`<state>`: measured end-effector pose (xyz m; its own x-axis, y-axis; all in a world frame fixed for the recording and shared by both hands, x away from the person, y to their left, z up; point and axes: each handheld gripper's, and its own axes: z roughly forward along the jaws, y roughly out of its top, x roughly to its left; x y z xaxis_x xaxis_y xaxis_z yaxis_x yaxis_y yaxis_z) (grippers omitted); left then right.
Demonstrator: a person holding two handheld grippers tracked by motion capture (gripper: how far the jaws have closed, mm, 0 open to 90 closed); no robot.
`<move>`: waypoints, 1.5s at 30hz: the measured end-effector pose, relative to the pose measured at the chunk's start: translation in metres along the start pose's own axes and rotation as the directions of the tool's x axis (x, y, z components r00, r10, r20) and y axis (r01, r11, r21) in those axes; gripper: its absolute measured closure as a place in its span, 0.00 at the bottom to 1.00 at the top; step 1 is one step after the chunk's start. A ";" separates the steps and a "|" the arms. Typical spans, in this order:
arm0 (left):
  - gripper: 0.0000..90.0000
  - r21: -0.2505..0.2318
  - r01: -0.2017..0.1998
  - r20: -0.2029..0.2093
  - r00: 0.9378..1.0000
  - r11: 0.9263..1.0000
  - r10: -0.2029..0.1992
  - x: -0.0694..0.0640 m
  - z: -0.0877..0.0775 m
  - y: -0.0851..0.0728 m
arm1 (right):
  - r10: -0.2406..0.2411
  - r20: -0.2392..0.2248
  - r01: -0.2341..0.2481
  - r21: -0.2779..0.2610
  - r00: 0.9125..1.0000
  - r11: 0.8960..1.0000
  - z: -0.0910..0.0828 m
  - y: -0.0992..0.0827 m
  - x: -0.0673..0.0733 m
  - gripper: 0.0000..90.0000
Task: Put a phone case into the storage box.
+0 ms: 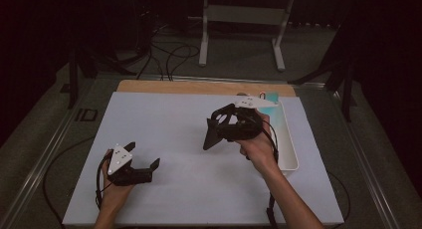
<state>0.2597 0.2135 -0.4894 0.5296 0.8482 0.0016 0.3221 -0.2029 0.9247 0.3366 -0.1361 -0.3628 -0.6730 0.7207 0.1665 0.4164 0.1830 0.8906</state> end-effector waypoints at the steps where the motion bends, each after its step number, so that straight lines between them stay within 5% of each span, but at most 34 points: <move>1: 0.00 0.001 0.000 -0.003 1.000 1.000 0.000 0.000 0.000 0.000 | -0.001 0.005 0.001 -0.005 1.000 1.000 0.000 0.001 -0.001 0.15; 27: 0.00 0.010 -0.011 0.002 1.000 1.000 0.011 -0.004 0.001 -0.001 | -0.006 0.133 0.003 0.025 0.991 1.000 0.004 0.025 -0.043 0.15; 45: 0.00 0.009 -0.013 0.000 1.000 1.000 0.013 -0.005 0.001 -0.001 | 0.013 0.171 -0.018 0.028 0.985 0.999 0.005 0.031 -0.067 0.16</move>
<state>0.2582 0.2091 -0.4905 0.5339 0.8454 0.0134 0.3225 -0.2183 0.9210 0.3982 -0.1754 -0.3487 -0.5532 0.8266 0.1036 0.4455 0.1885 0.8752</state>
